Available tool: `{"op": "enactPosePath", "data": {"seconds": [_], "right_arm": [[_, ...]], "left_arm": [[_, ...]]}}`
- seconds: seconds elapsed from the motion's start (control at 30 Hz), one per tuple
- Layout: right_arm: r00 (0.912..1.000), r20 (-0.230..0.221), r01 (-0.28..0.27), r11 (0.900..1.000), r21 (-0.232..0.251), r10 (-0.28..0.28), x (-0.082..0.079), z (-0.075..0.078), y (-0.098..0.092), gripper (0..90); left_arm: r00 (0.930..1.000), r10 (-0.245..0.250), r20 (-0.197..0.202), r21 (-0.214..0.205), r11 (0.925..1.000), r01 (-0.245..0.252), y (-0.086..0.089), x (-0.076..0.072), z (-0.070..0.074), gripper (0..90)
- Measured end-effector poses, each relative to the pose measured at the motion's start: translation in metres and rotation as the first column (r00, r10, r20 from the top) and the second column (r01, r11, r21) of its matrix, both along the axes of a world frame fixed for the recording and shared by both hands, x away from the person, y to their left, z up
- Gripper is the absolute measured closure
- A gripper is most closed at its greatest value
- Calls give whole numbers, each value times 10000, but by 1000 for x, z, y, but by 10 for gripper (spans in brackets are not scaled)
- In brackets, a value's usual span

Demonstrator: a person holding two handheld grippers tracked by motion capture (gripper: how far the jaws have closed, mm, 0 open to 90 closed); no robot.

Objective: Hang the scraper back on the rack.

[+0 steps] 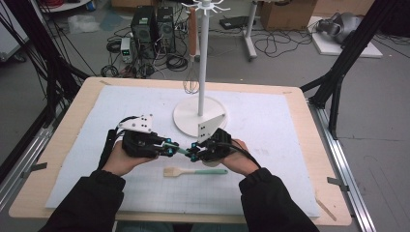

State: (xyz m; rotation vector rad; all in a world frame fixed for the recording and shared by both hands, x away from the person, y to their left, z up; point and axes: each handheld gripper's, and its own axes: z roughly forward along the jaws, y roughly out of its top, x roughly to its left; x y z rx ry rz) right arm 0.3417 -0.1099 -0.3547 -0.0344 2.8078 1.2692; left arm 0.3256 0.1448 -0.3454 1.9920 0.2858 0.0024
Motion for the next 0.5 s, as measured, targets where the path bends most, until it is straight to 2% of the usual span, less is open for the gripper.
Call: {"op": "enactPosePath", "data": {"seconds": [0.1, 0.17, 0.27, 0.37, 0.5], "right_arm": [[9998, -167, -77, 9999, 73, 79, 0, -1, 0, 842], [9998, -214, 46, 9997, 219, -41, 0, -1, -2, 843], [9982, -481, 378, 9976, 573, -350, 3, -2, -9, 843], [9947, -787, 748, 9912, 1088, -664, 8, -2, -19, 843], [9905, -956, 1129, 9814, 1551, -988, 11, 1, -29, 843]], "left_arm": [[10000, -86, -45, -217, 9997, 85, 1, -1, 1, 784], [9998, 185, 23, -222, 9996, -184, 4, -1, 3, 653], [9988, 461, 144, -263, 9986, -457, 10, -2, 5, 599], [9968, 780, 172, -349, 9964, -773, 18, -4, 5, 563], [9920, 1234, 253, -360, 9918, -1225, 28, -7, 2, 496]]}}
